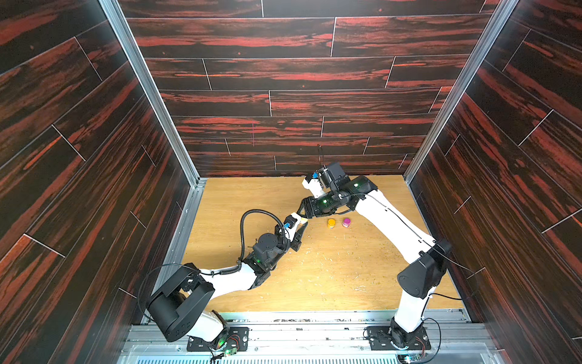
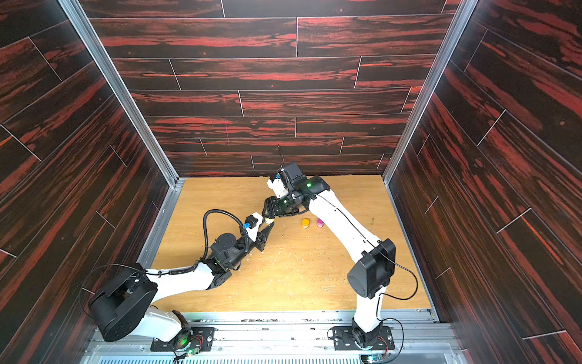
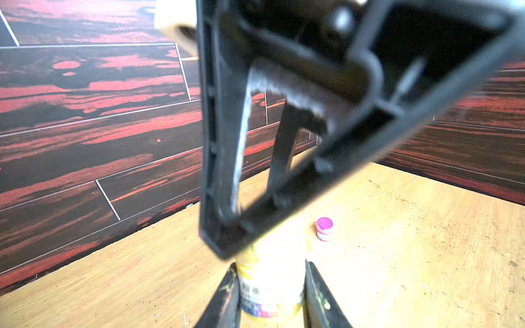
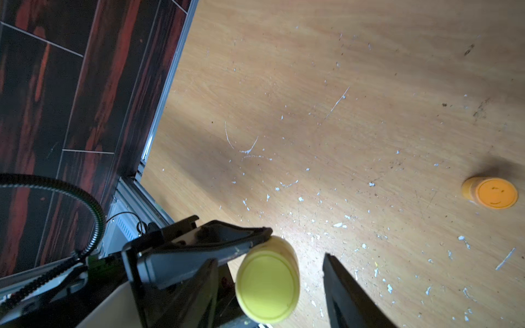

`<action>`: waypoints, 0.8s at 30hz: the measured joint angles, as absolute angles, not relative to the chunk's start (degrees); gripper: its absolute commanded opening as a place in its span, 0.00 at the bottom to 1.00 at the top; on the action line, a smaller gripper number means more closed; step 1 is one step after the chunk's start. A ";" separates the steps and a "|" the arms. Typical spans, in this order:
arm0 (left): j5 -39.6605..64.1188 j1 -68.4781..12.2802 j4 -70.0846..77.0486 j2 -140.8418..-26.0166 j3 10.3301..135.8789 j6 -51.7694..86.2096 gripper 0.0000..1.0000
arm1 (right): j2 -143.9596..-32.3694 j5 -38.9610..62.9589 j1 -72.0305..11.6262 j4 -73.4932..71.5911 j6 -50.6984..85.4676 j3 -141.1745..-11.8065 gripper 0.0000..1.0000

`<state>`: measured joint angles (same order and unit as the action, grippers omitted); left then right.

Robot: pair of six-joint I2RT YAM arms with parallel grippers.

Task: Close the paint jar lid
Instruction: Place the paint jar at the center of the board.

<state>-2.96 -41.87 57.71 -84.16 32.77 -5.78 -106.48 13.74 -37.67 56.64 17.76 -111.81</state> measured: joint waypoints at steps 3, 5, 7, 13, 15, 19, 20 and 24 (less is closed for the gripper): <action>-2.74 -41.87 57.34 -84.14 32.77 -5.80 0.16 | -107.31 14.06 -38.00 57.21 17.08 -111.81 0.61; -2.55 -41.87 57.32 -84.14 32.77 -5.80 0.16 | -107.90 14.26 -38.30 57.36 16.80 -111.79 0.58; -2.50 -41.87 56.60 -84.14 32.77 -5.80 0.16 | -108.40 14.44 -38.46 57.43 16.51 -111.79 0.49; -2.57 -41.85 55.44 -84.14 32.80 -5.82 0.16 | -108.97 13.91 -38.46 57.95 15.51 -111.77 0.32; -2.68 -41.85 55.29 -84.14 32.80 -5.80 0.19 | -108.97 13.74 -38.48 58.00 15.38 -111.68 0.29; -3.62 -41.76 54.89 -84.14 32.80 -4.80 0.54 | -108.97 13.50 -38.50 57.54 15.38 -111.04 0.26; -3.92 -41.58 54.92 -84.14 32.77 -4.05 0.62 | -108.97 13.04 -38.50 57.39 15.40 -110.69 0.26; -4.64 -40.29 54.43 -82.96 32.67 -1.32 0.88 | -109.08 11.55 -37.82 56.16 15.66 -107.53 0.24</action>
